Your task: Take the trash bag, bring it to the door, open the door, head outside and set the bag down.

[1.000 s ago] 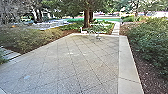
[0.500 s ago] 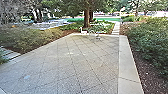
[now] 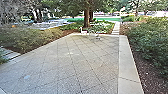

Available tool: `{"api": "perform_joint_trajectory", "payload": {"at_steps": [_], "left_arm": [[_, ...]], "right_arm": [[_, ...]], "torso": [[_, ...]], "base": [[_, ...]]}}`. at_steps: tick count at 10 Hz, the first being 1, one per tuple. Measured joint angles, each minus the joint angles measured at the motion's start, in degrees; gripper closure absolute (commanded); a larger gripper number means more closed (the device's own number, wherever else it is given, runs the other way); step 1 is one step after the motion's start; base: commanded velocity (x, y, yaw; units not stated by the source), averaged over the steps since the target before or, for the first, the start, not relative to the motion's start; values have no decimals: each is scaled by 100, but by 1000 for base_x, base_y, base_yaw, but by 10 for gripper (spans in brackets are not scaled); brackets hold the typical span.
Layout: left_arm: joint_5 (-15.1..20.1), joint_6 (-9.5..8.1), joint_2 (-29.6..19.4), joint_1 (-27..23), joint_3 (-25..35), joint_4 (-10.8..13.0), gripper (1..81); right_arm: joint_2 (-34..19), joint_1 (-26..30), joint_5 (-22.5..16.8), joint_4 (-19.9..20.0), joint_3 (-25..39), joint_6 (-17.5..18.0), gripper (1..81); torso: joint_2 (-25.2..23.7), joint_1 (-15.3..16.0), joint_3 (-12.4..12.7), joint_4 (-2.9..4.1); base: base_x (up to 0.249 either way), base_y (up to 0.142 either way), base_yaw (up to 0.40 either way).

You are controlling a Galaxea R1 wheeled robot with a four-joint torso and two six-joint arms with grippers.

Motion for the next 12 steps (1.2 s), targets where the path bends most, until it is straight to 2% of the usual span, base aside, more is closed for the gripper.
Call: {"api": "perform_joint_trajectory", "payload": {"at_steps": [7,9,12], "left_arm": [[1100,-13,-204,-1320,-82,-199,811],[1278,-13,-204,-1421,-105,-234,811],[1325,-11,-200,-1342,-112,-247,811]], "right_arm": [[17,0,11,2,-15,0,10],[28,0,13,5,-23,4,10],[34,2,16,2,-32,4,10]], "torso": [[2,2,-7,0],[4,2,-7,0],[4,2,-9,0]], "base": [[0,0,0],[0,0,0],[0,0,0]]}}
